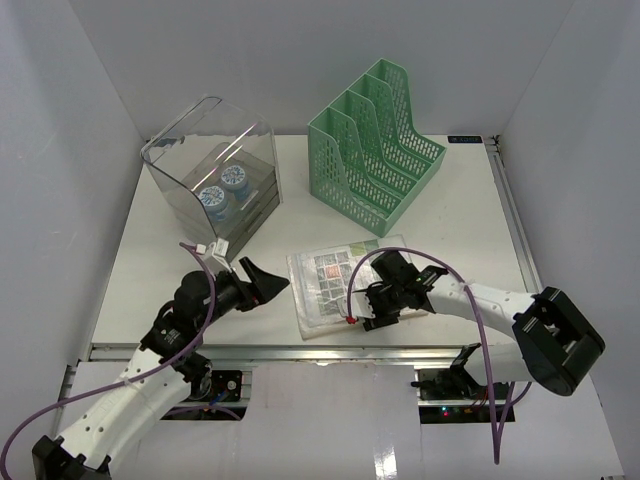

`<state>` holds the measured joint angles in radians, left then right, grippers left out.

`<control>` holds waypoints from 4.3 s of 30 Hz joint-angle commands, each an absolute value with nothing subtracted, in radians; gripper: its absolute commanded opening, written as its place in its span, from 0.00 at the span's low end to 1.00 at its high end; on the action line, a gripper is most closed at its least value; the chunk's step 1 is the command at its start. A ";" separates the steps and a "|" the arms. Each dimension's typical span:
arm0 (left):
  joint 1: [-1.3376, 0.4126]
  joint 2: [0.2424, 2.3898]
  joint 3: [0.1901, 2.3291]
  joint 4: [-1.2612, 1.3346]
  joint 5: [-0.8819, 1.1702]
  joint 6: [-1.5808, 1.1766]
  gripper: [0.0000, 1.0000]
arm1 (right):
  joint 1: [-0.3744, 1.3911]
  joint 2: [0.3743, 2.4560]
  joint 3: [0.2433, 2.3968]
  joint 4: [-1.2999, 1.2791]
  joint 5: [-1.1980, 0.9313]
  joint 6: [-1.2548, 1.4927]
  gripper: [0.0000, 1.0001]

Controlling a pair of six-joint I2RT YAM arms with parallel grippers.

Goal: Organize the desk

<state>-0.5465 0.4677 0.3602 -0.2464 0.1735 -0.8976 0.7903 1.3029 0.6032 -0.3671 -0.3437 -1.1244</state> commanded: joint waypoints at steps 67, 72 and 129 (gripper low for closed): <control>-0.590 0.931 0.362 0.257 0.350 -1.504 0.00 | 0.787 1.062 0.888 -0.575 -0.557 -0.939 0.68; -0.590 0.931 0.406 0.200 0.300 -1.544 0.00 | 0.826 1.089 0.986 -0.576 -0.467 -0.847 0.92; -0.590 1.114 0.604 0.104 0.220 -1.586 0.00 | 1.133 1.341 1.006 -0.284 0.220 -0.470 0.39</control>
<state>-0.5846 1.1624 0.5896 0.0869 0.2164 -1.5387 1.1251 1.3436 0.9780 -0.3291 0.1838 -0.4336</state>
